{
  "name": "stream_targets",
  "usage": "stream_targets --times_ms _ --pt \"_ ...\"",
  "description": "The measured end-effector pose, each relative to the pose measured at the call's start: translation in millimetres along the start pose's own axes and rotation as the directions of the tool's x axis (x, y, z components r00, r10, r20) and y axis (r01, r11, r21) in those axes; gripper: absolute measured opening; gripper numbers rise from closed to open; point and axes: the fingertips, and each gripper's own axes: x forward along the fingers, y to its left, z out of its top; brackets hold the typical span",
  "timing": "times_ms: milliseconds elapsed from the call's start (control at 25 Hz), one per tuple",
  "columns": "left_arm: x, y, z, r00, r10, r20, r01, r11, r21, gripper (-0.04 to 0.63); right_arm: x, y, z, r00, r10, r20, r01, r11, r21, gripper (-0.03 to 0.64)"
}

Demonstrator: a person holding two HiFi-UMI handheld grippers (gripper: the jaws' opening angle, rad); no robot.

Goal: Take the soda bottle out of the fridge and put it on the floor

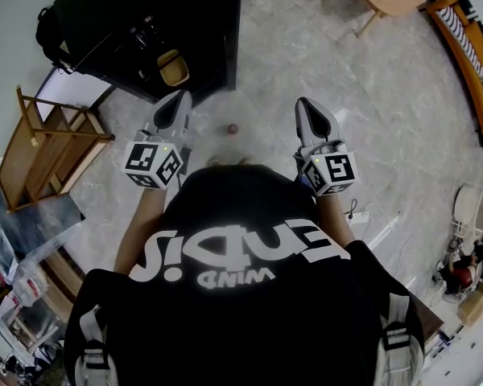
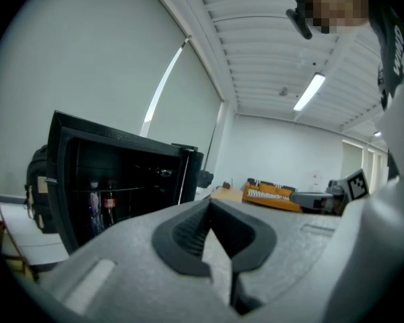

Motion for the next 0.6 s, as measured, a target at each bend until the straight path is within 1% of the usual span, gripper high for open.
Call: stream_targets --times_ms 360,600 --pt "-4 1 -4 1.0 0.008 -0.011 -0.008 1.0 -0.005 0.002 5 0 -5 1.0 0.01 -0.008 -0.01 0.999 0.032 0.0" --pt "-10 0 -10 1.0 0.015 -0.015 -0.016 1.0 -0.018 0.002 0 -3 -6 1.0 -0.002 -0.003 0.003 0.999 0.041 0.0"
